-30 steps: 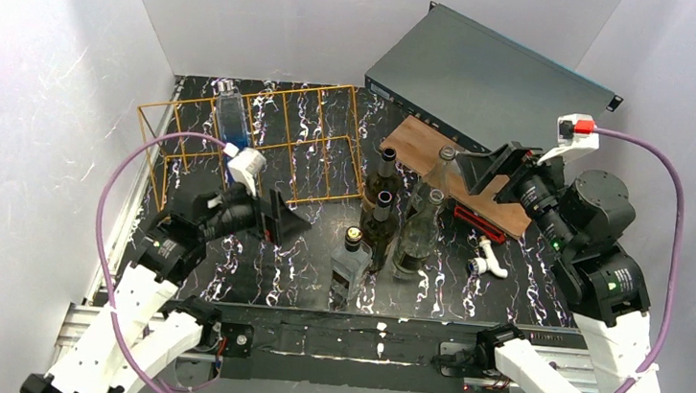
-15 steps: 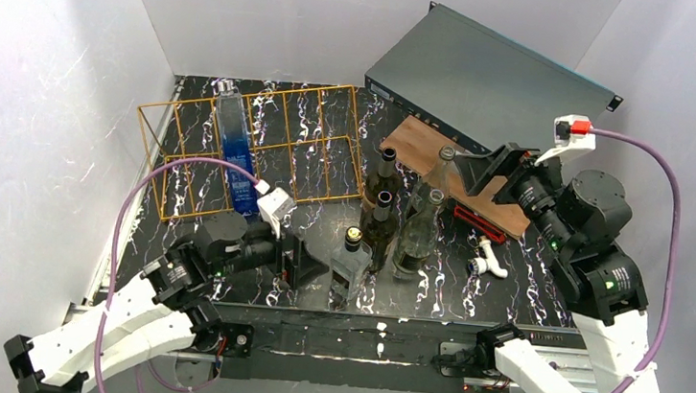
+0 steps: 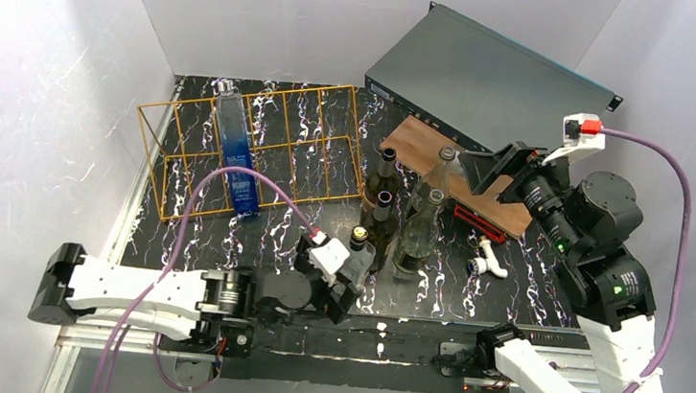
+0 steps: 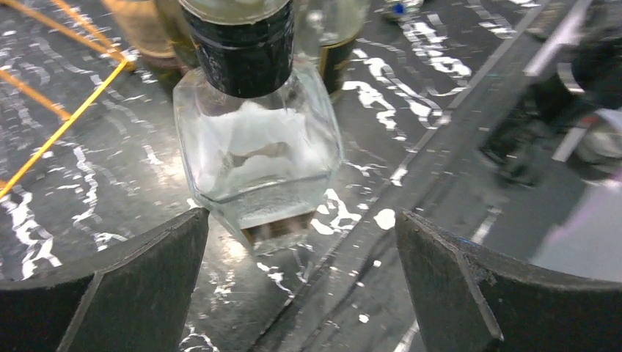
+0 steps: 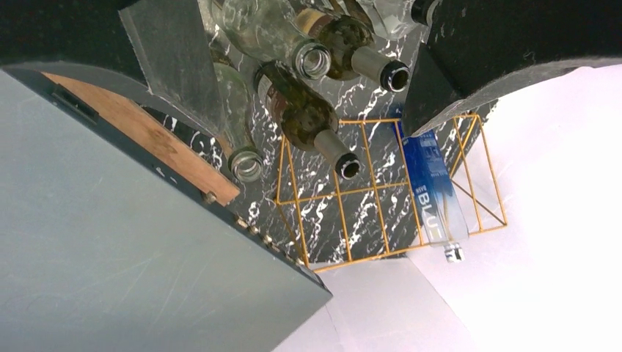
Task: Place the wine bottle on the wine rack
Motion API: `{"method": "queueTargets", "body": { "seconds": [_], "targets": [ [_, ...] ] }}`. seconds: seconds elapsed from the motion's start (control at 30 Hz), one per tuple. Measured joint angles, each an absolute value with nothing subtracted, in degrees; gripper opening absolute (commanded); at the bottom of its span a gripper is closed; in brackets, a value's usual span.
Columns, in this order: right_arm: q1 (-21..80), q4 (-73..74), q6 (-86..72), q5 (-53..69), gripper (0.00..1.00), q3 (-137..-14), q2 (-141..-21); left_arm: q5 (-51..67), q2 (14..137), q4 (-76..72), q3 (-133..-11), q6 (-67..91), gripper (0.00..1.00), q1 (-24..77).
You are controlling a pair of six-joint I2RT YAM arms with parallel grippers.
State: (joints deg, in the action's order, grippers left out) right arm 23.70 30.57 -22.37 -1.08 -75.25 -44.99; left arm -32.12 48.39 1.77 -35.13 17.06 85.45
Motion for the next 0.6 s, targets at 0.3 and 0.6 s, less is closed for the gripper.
{"method": "queueTargets", "body": {
  "seconds": [0.3,0.6],
  "targets": [
    [23.70,30.88,-22.35,-1.32,1.00,-76.20,-43.35,-48.49,58.41,4.91,-38.41,22.92,0.98,87.20],
    [23.70,31.18,-22.44,-1.30,1.00,-76.07,-42.98,-42.90,58.15,-1.34,-36.44,19.48,0.98,86.64]
  ]
}}
